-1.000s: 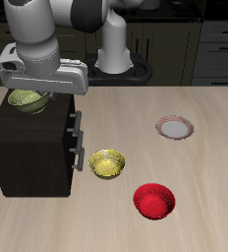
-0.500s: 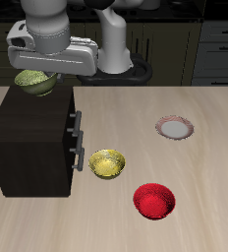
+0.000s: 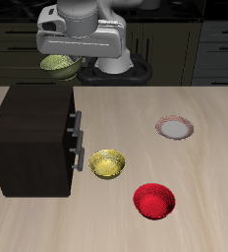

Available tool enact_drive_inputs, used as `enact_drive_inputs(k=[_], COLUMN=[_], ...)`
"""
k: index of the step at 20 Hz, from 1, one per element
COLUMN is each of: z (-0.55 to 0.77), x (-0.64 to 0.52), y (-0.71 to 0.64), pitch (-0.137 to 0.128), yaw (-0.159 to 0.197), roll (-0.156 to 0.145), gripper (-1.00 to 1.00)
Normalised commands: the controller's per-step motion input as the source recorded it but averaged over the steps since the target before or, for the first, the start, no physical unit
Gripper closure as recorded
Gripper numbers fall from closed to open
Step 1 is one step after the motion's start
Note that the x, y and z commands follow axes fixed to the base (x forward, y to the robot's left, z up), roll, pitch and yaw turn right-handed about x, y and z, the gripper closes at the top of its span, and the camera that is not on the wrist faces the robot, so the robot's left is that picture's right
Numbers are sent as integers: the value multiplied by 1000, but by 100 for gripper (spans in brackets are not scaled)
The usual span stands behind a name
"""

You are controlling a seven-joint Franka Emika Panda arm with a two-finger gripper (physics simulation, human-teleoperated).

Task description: Place the green bowl on the plate

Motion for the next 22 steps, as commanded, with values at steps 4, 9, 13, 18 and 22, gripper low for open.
enact_drive_inputs(k=[4,9,13,18,22], z=[-105,-90,-93,-147,-199], x=[-330,-335,-357,-231,-302], y=[314,344,422,188,373], pitch=[-29,-71,-41,-22,-20], yaw=[-4,40,-46,-10,-26], roll=[0,-6,2,-7,17], gripper=[100,100,100,100,100])
